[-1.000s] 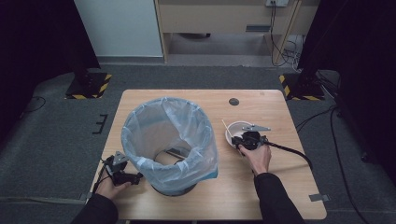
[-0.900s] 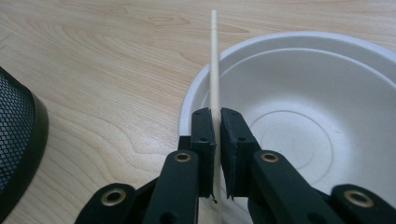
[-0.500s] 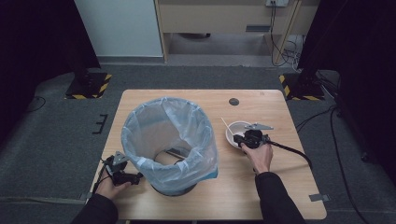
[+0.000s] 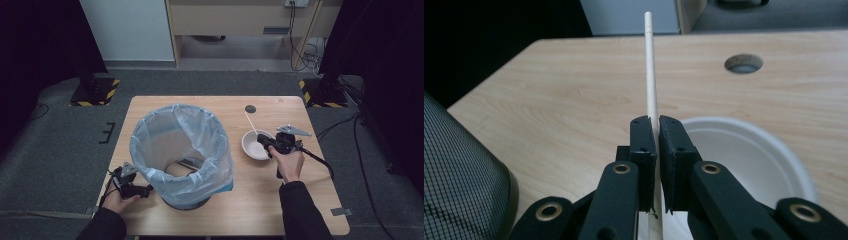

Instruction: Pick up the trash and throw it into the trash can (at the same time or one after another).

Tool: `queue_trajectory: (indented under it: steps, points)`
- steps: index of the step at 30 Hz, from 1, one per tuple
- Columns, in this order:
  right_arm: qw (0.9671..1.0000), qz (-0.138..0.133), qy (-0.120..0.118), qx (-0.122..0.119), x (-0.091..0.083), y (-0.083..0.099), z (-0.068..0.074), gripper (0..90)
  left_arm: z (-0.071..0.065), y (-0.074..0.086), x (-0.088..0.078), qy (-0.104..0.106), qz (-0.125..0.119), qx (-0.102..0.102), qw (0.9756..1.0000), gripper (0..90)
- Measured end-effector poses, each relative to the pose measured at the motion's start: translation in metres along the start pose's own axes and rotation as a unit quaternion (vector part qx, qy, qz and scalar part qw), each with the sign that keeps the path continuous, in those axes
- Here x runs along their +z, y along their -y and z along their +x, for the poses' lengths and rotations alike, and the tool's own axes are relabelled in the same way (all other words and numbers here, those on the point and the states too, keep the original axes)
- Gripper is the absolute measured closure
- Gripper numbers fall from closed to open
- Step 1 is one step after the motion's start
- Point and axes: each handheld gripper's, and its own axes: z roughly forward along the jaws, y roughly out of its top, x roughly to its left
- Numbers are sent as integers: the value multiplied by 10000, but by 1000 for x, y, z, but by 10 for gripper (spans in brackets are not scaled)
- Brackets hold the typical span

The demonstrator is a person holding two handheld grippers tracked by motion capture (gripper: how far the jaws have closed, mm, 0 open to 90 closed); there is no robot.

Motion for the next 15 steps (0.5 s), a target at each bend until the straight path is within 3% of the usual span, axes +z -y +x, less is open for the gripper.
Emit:
queue_trajectory:
  steps: [15]
  points:
    - [9960, -884, 23, 158, -39, -25, -13, 858, 0, 0, 0, 0, 0, -2, 10000, 0]
